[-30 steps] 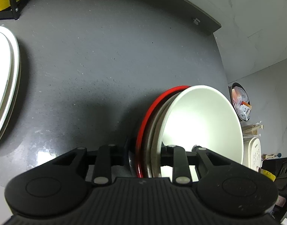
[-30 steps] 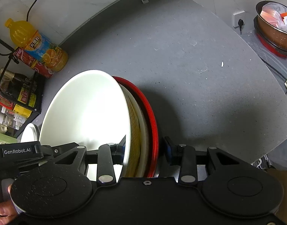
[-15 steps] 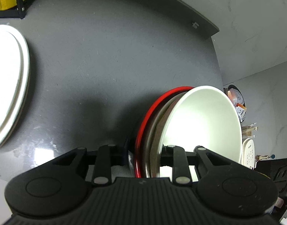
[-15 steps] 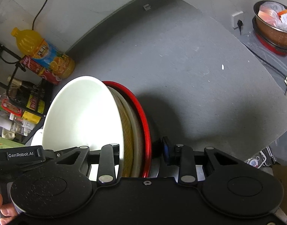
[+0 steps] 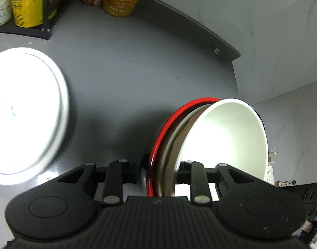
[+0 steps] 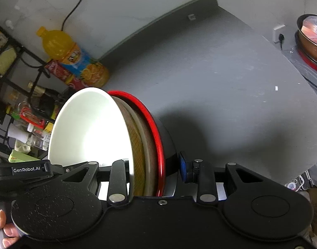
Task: Organize plates and bowls
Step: 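Lift the bowl stack with both grippers and lower it onto the plates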
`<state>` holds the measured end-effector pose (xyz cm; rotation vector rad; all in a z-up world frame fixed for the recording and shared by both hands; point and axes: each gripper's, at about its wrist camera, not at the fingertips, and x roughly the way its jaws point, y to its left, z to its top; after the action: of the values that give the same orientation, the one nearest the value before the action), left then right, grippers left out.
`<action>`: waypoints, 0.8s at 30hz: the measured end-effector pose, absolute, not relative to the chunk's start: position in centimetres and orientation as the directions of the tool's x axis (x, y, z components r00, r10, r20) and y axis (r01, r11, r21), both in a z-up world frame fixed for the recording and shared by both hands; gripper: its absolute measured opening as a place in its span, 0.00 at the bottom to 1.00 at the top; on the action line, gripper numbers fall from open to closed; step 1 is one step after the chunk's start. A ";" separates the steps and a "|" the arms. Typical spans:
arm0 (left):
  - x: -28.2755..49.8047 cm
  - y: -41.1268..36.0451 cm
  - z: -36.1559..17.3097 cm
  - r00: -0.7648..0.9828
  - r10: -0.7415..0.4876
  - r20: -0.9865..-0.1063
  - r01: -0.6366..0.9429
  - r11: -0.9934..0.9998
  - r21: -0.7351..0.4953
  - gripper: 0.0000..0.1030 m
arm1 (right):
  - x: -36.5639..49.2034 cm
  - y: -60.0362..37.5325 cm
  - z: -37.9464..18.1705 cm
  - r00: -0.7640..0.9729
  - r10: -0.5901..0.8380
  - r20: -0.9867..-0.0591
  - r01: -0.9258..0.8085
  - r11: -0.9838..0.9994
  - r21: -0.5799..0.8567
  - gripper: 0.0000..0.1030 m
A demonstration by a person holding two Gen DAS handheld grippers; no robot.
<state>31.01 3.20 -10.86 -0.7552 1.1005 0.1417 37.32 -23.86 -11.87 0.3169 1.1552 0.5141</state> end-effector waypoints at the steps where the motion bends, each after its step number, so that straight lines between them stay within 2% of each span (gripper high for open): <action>1: 30.8 3.7 -10.6 0.475 -0.252 -0.843 -0.459 0.747 -0.481 0.26 | 37.1 -23.3 -11.6 0.307 0.540 -0.784 -0.226 0.841 0.491 0.31; 24: 23.4 15.4 -5.9 0.538 -0.195 -0.820 -0.465 0.743 -0.482 0.26 | 32.2 -12.7 -8.0 0.301 0.608 -0.734 -0.290 0.792 0.537 0.31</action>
<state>23.38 15.44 -5.91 -0.7471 1.0133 0.1796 32.25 -12.74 -8.01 0.3303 1.1160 0.6098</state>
